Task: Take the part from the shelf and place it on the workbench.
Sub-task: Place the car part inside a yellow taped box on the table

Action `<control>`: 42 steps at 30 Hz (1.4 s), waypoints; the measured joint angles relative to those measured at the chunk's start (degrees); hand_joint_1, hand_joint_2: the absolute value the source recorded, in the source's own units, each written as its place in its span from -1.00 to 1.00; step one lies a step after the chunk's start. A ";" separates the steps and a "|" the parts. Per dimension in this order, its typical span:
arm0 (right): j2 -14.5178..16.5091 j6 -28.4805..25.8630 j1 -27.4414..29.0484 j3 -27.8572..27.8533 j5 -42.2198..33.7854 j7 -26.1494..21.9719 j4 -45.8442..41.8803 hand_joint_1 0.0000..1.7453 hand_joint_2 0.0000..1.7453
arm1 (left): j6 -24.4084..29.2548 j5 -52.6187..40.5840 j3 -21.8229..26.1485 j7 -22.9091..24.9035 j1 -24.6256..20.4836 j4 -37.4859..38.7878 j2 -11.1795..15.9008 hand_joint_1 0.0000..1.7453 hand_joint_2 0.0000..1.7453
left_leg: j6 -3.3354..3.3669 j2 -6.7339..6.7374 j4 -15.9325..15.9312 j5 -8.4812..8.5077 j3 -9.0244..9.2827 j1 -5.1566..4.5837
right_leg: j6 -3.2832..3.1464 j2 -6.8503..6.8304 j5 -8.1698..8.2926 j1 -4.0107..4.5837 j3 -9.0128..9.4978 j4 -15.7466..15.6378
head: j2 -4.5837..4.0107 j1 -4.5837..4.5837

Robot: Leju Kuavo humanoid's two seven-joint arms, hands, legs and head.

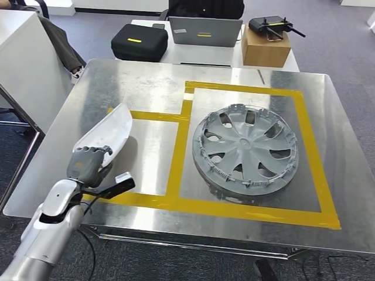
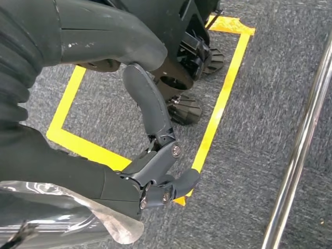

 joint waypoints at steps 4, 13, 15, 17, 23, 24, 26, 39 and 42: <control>0.00 0.05 -0.14 0.42 0.21 0.16 -0.01 -1.00 1.00 | -0.64 -0.12 -5.00 0.16 -2.01 0.30 -1.76 1.00 1.00 | 0.00 0.01 0.00 0.00 0.00 -0.01 | 0.00 0.02 0.00 0.00 0.01 0.01 | 0.00 0.01; 0.00 0.04 -0.12 0.59 0.26 0.33 -0.02 -1.00 -1.00 | -1.69 0.07 -9.17 1.41 -3.07 0.30 -3.07 -1.00 1.00 | 0.00 0.02 -0.01 0.00 0.00 -0.01 | 0.01 0.03 -0.02 0.01 -0.05 0.10 | 0.00 0.00; 0.00 0.03 -0.07 0.60 0.23 0.40 -0.03 -1.00 -1.00 | -2.21 0.38 -9.32 2.55 -3.01 0.30 -3.12 -1.00 1.00 | 0.00 0.02 -0.01 0.00 0.00 -0.01 | 0.01 0.03 -0.03 0.01 -0.06 0.14 | 0.00 -0.01; 0.00 0.03 0.03 0.60 0.19 0.48 -0.03 -1.00 -1.00 | -2.12 0.56 -9.37 3.54 -2.83 0.28 -3.12 -1.00 1.00 | 0.00 0.02 -0.01 0.00 0.00 -0.01 | 0.00 0.03 -0.03 0.01 -0.07 0.16 | 0.00 -0.01; 0.00 0.01 0.17 0.60 0.12 0.58 -0.03 -1.00 -1.00 | -0.80 -0.07 -9.19 5.52 -1.96 -0.19 -3.14 -1.00 -0.50 | 0.00 0.02 -0.01 0.00 0.00 -0.01 | -0.01 0.03 -0.04 0.00 -0.07 0.18 | 0.00 0.00; 0.00 -0.01 0.18 0.60 0.09 0.58 -0.03 -1.00 -1.00 | -0.61 -0.08 -9.09 5.64 -1.83 -0.35 -3.16 -1.00 -1.00 | 0.00 0.02 -0.01 0.00 0.00 -0.01 | -0.01 0.03 -0.04 0.00 -0.07 0.18 | 0.00 0.00; 0.00 -0.05 0.20 0.59 0.03 0.58 -0.03 -1.00 -1.00 | 0.11 -0.05 -8.85 5.76 -1.48 -0.87 -3.27 -1.00 -1.00 | 0.00 0.02 -0.01 0.00 0.00 -0.01 | -0.01 0.03 -0.04 0.00 -0.07 0.18 | 0.00 0.00; 0.04 -1.81 1.90 -0.53 -2.84 -0.69 -0.01 -1.00 -1.00 | 13.37 13.62 -8.50 -1.69 14.07 -25.26 -5.63 -1.00 -1.00 | 1.06 -0.04 -0.73 0.23 0.21 -0.16 | 0.68 -0.01 0.16 -0.32 0.14 -0.46 | 0.00 -0.06; 0.01 -2.16 2.50 -1.39 -3.64 -1.22 -0.01 -1.00 -1.00 | 19.74 15.76 -8.41 -4.51 20.27 -32.86 -5.79 -1.00 -1.00 | 2.01 -0.24 -2.86 1.63 0.97 0.28 | 1.07 3.14 -2.83 -0.58 -1.68 3.21 | 0.00 0.19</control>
